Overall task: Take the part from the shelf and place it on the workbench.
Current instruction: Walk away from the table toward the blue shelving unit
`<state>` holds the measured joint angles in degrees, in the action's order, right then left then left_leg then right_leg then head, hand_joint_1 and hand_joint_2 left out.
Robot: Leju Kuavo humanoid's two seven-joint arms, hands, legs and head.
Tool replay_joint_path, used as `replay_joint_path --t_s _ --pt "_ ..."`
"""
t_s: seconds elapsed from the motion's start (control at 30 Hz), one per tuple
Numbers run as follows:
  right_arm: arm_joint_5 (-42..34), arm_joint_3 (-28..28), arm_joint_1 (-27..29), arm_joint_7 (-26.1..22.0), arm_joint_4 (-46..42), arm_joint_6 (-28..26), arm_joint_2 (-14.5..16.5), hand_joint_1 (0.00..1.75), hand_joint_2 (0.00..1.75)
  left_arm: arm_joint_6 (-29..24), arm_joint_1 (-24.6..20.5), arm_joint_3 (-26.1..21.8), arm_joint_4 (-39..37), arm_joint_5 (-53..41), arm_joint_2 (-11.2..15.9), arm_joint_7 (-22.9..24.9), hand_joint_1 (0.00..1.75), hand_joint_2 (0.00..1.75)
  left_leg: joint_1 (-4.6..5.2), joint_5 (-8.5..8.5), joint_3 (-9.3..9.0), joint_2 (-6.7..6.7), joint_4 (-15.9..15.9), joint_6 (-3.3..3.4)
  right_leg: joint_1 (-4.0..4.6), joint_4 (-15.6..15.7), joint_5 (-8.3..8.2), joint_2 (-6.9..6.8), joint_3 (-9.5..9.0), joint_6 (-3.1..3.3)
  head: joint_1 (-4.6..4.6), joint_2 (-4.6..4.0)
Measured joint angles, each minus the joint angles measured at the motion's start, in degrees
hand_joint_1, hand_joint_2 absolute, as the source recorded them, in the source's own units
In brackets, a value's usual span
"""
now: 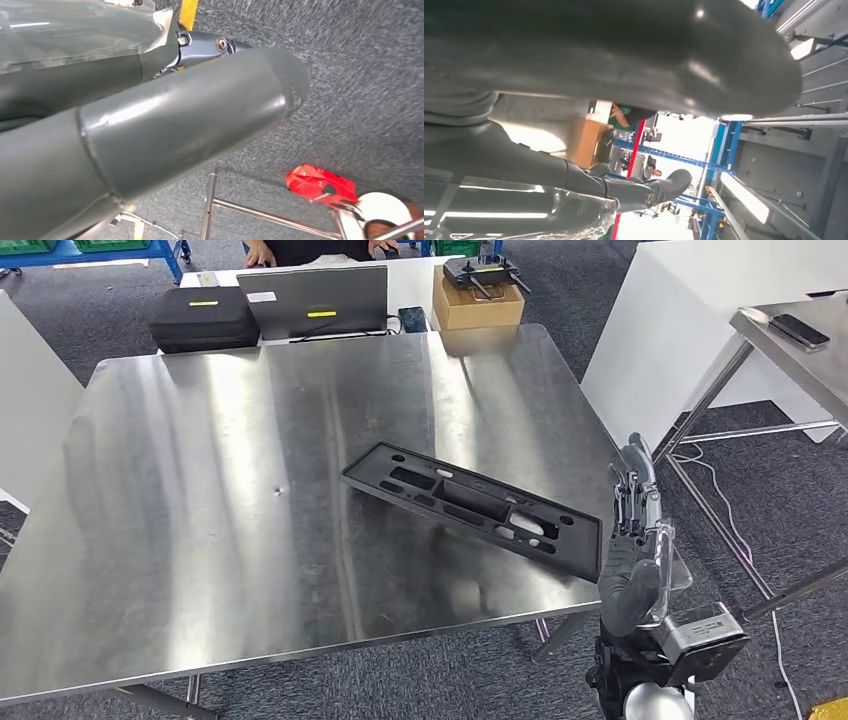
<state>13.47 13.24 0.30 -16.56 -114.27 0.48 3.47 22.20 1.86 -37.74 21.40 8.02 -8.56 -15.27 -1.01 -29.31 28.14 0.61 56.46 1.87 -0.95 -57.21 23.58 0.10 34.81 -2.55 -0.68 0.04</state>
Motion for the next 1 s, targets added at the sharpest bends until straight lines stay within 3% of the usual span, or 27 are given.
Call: replay_joint_path --t_s 0.07,0.13,0.17,0.2,0.23,0.27,0.33,0.37,0.43,0.5,0.57,0.63,0.67,0.7,0.73,0.8,0.87,0.93,1.0 --pt "0.0 -0.1 0.2 0.0 0.0 0.0 0.0 0.0 0.0 0.0 0.0 -0.2 0.2 -0.1 -0.1 0.0 0.0 0.0 0.06 1.05 1.01 -0.36 -0.1 1.14 -0.25 -4.7 3.88 -0.01 2.11 0.38 -0.17 0.0" --pt "0.0 -0.1 0.3 0.0 0.0 0.1 0.0 0.0 0.0 0.0 0.0 -0.7 0.3 -0.3 -0.2 0.1 0.0 0.0 0.3 2.03 2.39 -0.62 -0.1 1.57 -0.24 -12.5 8.28 -0.01 4.61 0.57 -0.36 0.0" --pt "0.0 -0.1 0.5 0.0 0.0 0.1 0.0 0.0 0.0 0.0 0.0 -0.8 0.3 -0.5 -0.2 0.1 0.0 0.0 0.45 2.53 3.09 -0.71 0.0 1.6 -0.21 -15.3 9.3 -0.01 5.04 0.33 -0.36 0.0" --pt "0.0 -0.1 0.6 0.0 0.0 0.2 0.0 0.0 0.0 0.0 0.0 -1.0 0.4 -0.6 -0.2 0.2 0.0 0.0 0.61 3.0 3.74 -0.79 0.0 1.62 -0.13 -16.2 9.32 -0.01 4.42 -0.03 -0.34 0.0" --pt "0.1 -0.1 0.7 0.0 0.0 0.2 0.0 0.0 0.0 0.0 0.0 -1.2 0.4 -0.7 -0.3 0.3 0.0 0.0 0.78 3.43 4.27 -0.82 0.0 1.6 -0.01 -14.7 8.5 -0.02 2.63 -0.34 -0.34 0.0" --pt "0.1 -0.1 0.7 0.0 0.0 0.3 0.0 0.0 0.0 0.0 0.0 -1.3 0.4 -0.8 -0.5 0.3 0.0 0.0 0.94 3.82 4.69 -0.83 0.0 1.57 0.17 -11.2 7.38 -0.02 -0.21 -0.43 -0.34 0.0" --pt "0.1 -0.1 0.7 0.0 0.0 0.6 0.1 0.0 0.0 0.1 0.0 -1.5 0.5 -0.9 -0.8 0.3 0.0 0.0 1.22 4.55 5.26 -0.83 0.1 1.34 0.82 -2.1 6.25 -0.08 -6.43 0.2 -0.3 0.0" --pt "0.1 -0.1 0.6 0.0 0.0 0.7 0.2 0.0 0.0 0.1 0.1 -1.6 0.6 -1.0 -1.0 0.3 0.0 0.0 1.3 4.94 5.43 -0.84 0.0 1.11 1.15 1.1 6.14 -0.1 -8.39 0.62 -0.28 0.0" --pt "0.2 -0.2 0.6 0.1 0.0 0.8 0.3 0.0 0.0 0.3 0.1 -1.9 0.7 -1.3 -1.1 0.5 0.0 0.0 1.31 5.72 5.62 -0.86 -0.1 0.5 1.51 3.2 5.99 -0.13 -9.12 1.23 -0.27 0.0" --pt "0.3 -0.2 0.6 0.1 0.0 1.0 0.4 0.0 0.0 0.4 0.1 -2.3 0.8 -1.5 -1.2 0.6 0.0 0.0 1.21 5.16 6.09 -0.72 0.5 -0.11 0.71 3.6 5.06 -0.24 -8.59 2.03 -0.25 0.0" --pt "0.3 -0.2 0.5 0.2 0.0 1.0 0.6 0.0 0.0 0.5 0.2 -2.5 0.8 -1.6 -1.2 0.6 0.0 0.0 0.97 0.87 7.6 -0.5 4.4 -0.7 0.0 3.9 3.82 -0.48 -7.97 3.04 -0.02 0.0" --pt "0.4 -0.3 0.6 0.3 0.1 1.1 0.8 0.0 0.0 0.6 0.2 -2.7 0.9 -2.1 -1.2 0.6 0.0 0.0 0.58 -4.34 9.66 -0.42 11.7 -1.35 0.1 3.6 2.78 -0.62 -6.65 3.38 0.19 0.0" --pt "0.4 -0.3 0.7 0.3 0.2 1.1 0.9 0.0 0.0 0.6 0.2 -2.9 0.9 -2.4 -1.2 0.6 0.0 0.0 0.33 -5.38 10.16 -0.43 14.5 -1.71 0.08 3.4 2.37 -0.65 -5.91 3.23 0.19 0.0" --pt "0.5 -0.3 0.7 0.4 0.2 1.1 1.0 0.0 0.0 0.6 0.2 -3.1 0.9 -2.8 -1.2 0.6 0.0 0.0 0.02 -5.19 9.93 -0.45 15.9 -2.06 -0.02 3.1 2.03 -0.68 -5.16 3.0 0.2 0.0" --pt "0.5 -0.3 0.8 0.4 0.3 1.1 1.0 0.0 0.0 0.6 0.2 -3.4 0.9 -3.1 -1.2 0.6 0.0 0.0 -0.33 -3.98 8.72 -0.46 15.1 -2.41 -0.2 2.7 1.77 -0.69 -4.43 2.77 0.2 0.0" --pt "0.5 -0.4 0.9 0.5 0.4 1.1 1.1 0.0 0.0 0.6 0.1 -3.9 0.9 -3.6 -1.2 0.6 0.0 0.0 -1.06 -1.33 4.01 -0.4 8.6 -3.33 -0.56 1.5 1.46 -0.7 -2.96 2.27 0.24 0.0" --pt "0.5 -0.5 1.0 0.7 0.4 1.1 1.3 0.0 0.0 0.7 0.1 -4.2 1.0 -3.9 -1.3 0.6 0.0 0.0 -1.2 -0.76 0.62 0.0 2.8 -3.65 -0.45 0.2 1.08 -0.69 -1.61 1.64 0.44 0.0" --pt "0.4 -0.6 1.1 0.8 0.4 1.1 1.4 0.0 0.0 0.7 0.0 -4.6 1.0 -4.2 -1.5 0.6 0.0 0.0 -0.76 -0.83 0.61 0.27 1.7 -2.98 -0.06 0.0 0.33 -0.61 -0.88 0.57 0.51 0.0" --pt "0.3 -0.9 1.3 1.0 0.4 1.1 1.5 0.0 0.0 0.6 0.0 -4.9 1.1 -4.5 -1.5 0.6 0.0 0.0 -0.52 0.08 1.65 0.05 1.6 -1.51 -0.12 -0.2 0.29 -0.5 -0.19 -0.4 0.45 0.0"
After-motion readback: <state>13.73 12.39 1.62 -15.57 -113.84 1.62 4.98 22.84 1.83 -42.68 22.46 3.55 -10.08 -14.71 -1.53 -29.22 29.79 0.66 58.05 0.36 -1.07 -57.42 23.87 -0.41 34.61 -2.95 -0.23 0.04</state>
